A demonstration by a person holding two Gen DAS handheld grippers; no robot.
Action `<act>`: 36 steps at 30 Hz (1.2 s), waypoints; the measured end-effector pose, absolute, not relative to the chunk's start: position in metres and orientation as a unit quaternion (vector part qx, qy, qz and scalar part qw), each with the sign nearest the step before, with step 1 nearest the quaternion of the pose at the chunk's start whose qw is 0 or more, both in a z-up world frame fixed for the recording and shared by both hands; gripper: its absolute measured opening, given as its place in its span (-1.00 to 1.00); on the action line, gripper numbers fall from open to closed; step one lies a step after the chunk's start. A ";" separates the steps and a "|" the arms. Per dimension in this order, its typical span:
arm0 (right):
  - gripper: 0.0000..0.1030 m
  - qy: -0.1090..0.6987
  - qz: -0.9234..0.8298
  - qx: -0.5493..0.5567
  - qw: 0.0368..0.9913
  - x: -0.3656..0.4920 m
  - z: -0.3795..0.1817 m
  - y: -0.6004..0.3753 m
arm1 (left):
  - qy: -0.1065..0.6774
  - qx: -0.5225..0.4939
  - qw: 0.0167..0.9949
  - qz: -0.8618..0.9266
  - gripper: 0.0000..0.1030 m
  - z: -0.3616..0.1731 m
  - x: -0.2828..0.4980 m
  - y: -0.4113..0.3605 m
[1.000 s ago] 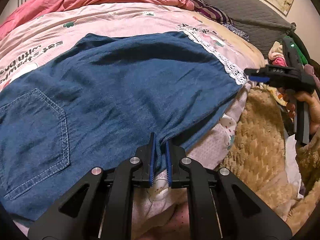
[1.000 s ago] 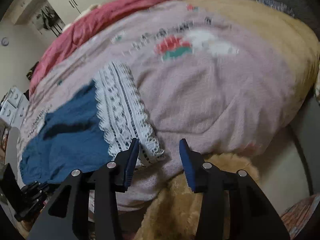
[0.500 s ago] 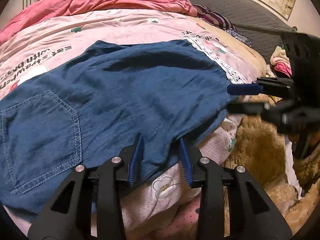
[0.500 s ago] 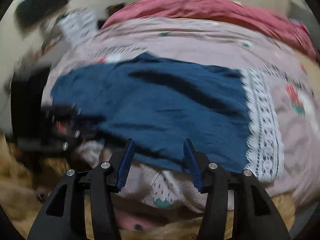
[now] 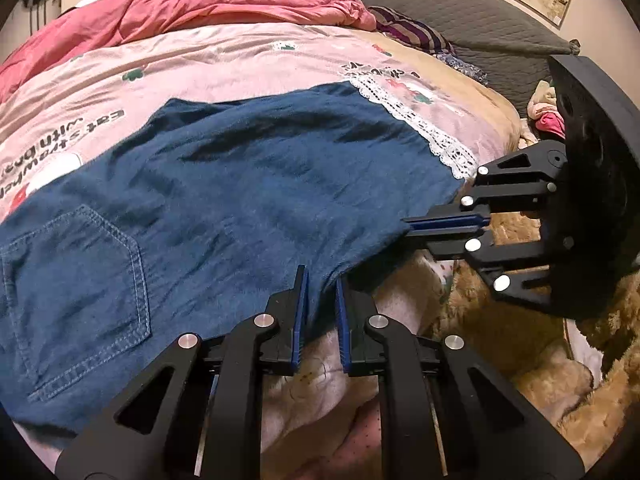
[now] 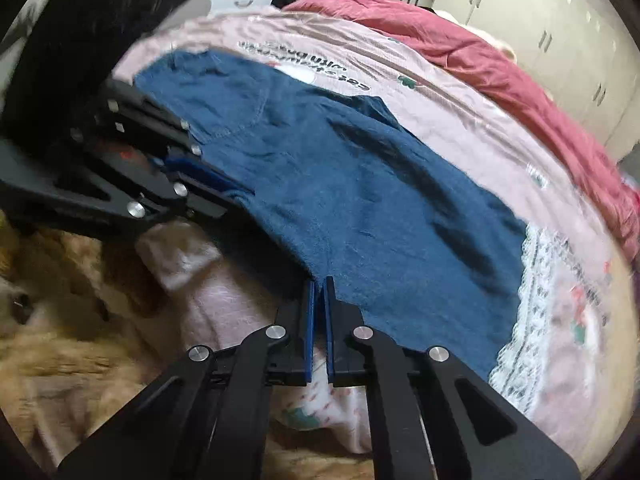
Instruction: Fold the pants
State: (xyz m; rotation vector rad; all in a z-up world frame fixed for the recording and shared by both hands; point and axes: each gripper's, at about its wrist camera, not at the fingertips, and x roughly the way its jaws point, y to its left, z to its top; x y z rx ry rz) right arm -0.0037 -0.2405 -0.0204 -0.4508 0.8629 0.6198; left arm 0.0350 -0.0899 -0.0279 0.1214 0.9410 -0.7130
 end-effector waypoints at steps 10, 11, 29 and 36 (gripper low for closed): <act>-0.32 0.455 0.298 -0.132 0.829 0.006 -0.023 -0.264 | 0.467 0.000 0.818 -0.336 -0.20 -0.036 0.026 -0.066; -0.22 0.449 0.293 -0.107 0.838 0.009 -0.013 -0.273 | 0.461 -0.012 0.824 -0.331 -0.19 -0.029 0.023 -0.057; 0.24 0.463 0.112 0.030 0.879 0.075 -0.022 -0.351 | 0.430 -0.186 0.883 -0.010 0.25 -0.007 0.042 0.125; 0.36 0.470 0.112 -0.003 0.876 0.070 -0.035 -0.345 | 0.440 -0.132 0.888 0.007 -0.48 -0.010 0.053 0.114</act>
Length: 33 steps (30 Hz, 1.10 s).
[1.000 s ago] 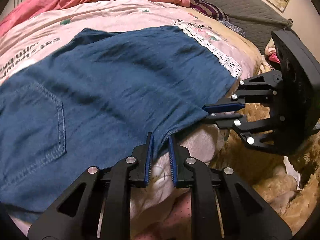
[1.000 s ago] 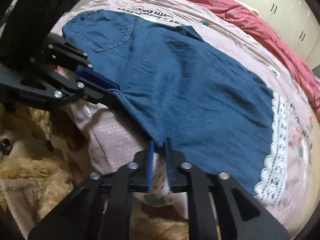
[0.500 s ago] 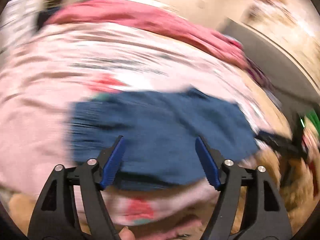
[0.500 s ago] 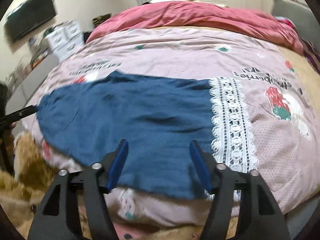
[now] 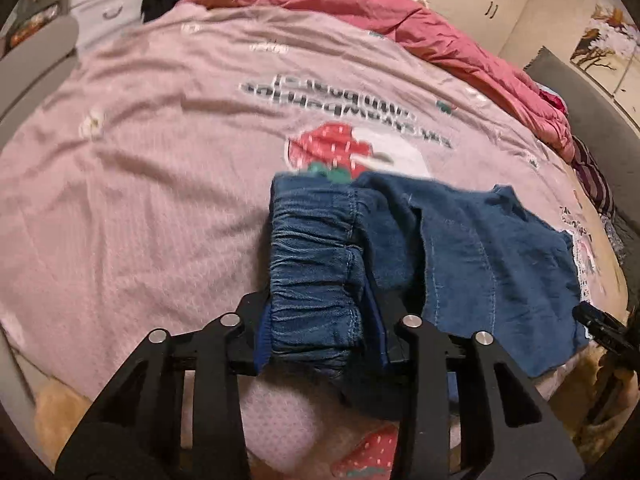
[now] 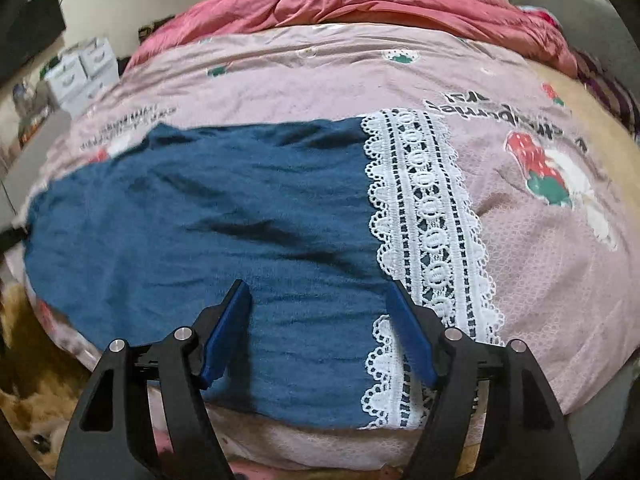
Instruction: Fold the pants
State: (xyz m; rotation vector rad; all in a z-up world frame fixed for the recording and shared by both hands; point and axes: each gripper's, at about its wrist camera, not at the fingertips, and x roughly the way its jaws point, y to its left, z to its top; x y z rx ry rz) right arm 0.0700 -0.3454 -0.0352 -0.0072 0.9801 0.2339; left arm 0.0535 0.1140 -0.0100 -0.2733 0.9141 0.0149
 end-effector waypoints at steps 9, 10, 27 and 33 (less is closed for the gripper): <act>0.43 0.467 0.110 -0.002 0.877 0.071 -0.041 -0.344 | 0.459 -0.108 0.882 0.019 -0.27 -0.027 0.057 0.130; 0.44 0.467 0.110 -0.001 0.877 0.071 -0.042 -0.344 | 0.456 -0.114 0.883 0.020 -0.19 -0.027 0.056 0.132; 0.49 0.426 0.128 0.050 0.894 0.072 0.004 -0.372 | 0.367 -0.074 0.927 -0.036 0.19 0.072 0.057 0.099; 0.49 0.411 0.096 0.034 0.906 0.102 0.018 -0.385 | 0.394 0.003 0.904 -0.167 0.19 0.054 0.123 -0.003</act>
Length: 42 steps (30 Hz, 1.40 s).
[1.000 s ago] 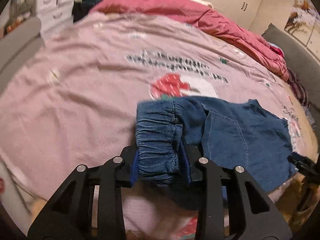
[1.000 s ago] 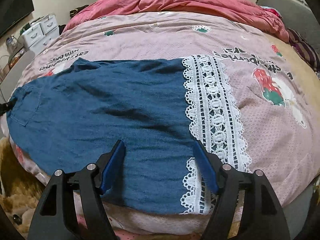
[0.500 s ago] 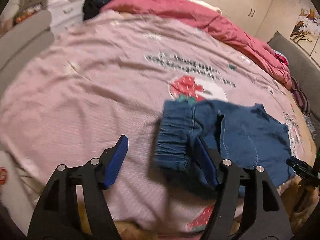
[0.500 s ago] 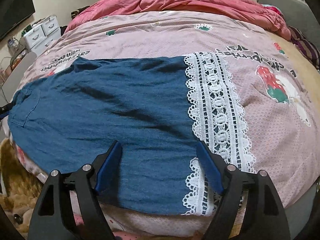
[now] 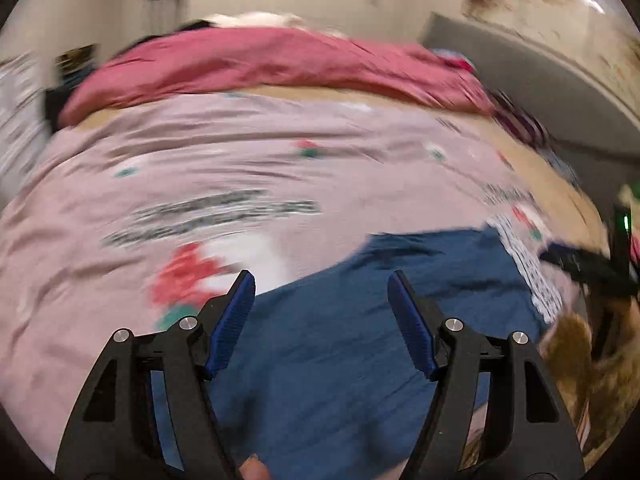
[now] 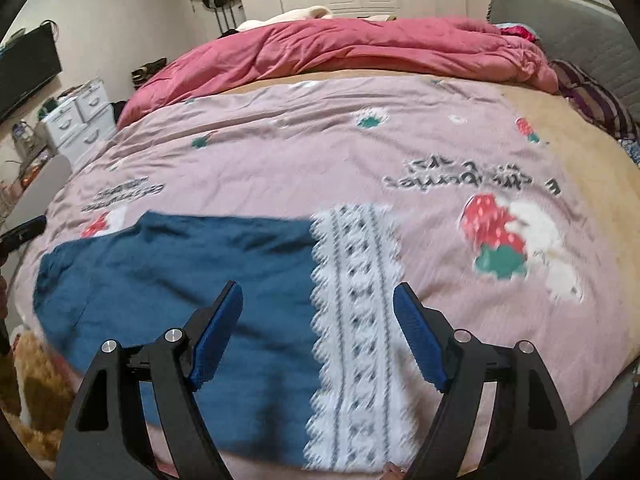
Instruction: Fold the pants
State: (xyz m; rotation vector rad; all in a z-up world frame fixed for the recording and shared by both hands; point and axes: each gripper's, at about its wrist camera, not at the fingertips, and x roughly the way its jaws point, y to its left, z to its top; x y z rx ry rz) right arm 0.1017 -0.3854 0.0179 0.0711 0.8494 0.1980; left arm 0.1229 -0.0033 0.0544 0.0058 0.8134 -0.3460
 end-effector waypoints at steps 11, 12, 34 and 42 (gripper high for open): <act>0.49 0.423 0.091 -0.012 0.902 0.148 0.004 -0.372 | 0.443 0.090 0.858 -0.243 0.19 0.013 0.184 -0.088; 0.49 0.423 0.089 -0.016 0.901 0.151 0.003 -0.371 | 0.450 0.093 0.855 -0.242 0.17 0.008 0.190 -0.090; 0.55 0.471 0.069 0.001 0.879 0.169 -0.051 -0.386 | 0.469 0.048 0.851 -0.231 -0.96 -0.021 0.231 -0.089; 0.58 0.478 0.082 0.017 0.874 0.169 -0.046 -0.391 | 0.475 0.053 0.853 -0.211 -0.87 -0.040 0.232 -0.092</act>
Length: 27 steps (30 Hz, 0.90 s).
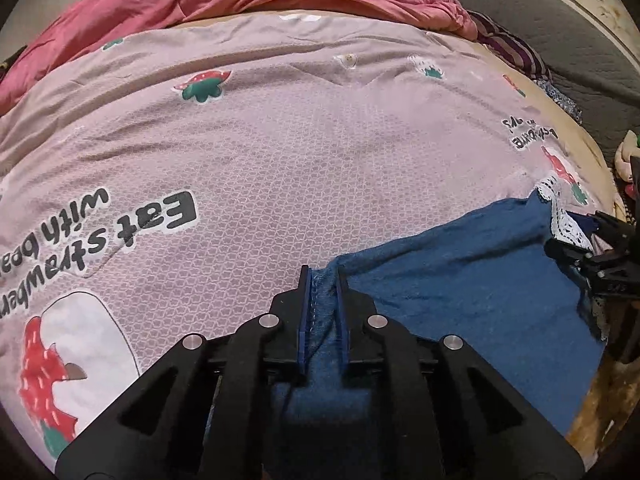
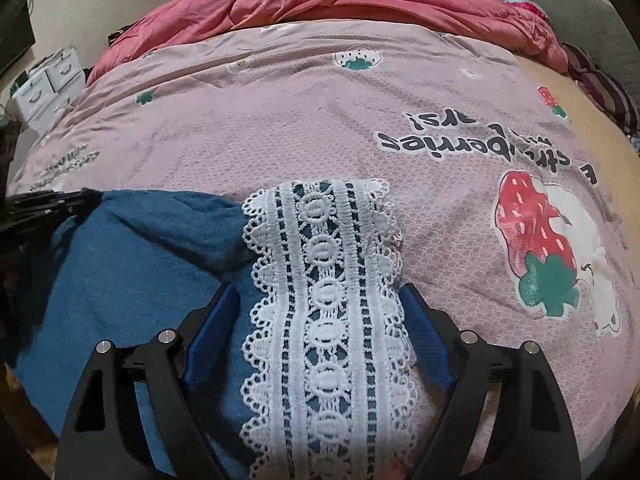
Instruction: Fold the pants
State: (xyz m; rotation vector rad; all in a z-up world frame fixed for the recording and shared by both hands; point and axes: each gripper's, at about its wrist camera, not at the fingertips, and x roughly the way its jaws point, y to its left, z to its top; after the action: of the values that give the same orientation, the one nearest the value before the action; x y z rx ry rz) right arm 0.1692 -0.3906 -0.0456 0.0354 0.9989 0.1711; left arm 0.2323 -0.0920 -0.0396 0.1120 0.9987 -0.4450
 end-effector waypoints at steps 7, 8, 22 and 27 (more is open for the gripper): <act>0.58 0.436 0.106 0.083 0.890 0.169 -0.009 -0.421 | 0.422 0.039 0.886 -0.190 -0.53 0.001 0.204 -0.074; 0.58 0.440 0.105 0.078 0.888 0.174 -0.008 -0.422 | 0.418 0.037 0.889 -0.184 -0.53 0.006 0.199 -0.074; -0.15 0.489 0.164 0.106 0.850 0.223 -0.042 -0.423 | 0.473 0.043 0.852 -0.221 -0.51 -0.037 0.184 -0.128; -0.55 0.436 0.179 0.100 0.876 0.200 -0.025 -0.424 | 0.472 0.035 0.854 -0.214 -0.51 -0.040 0.186 -0.118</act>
State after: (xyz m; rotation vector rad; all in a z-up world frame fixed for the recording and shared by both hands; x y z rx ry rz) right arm 0.2003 -0.4243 -0.0246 0.2097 0.9091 0.3726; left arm 0.1859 -0.1182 -0.0396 0.0740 0.9935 -0.4498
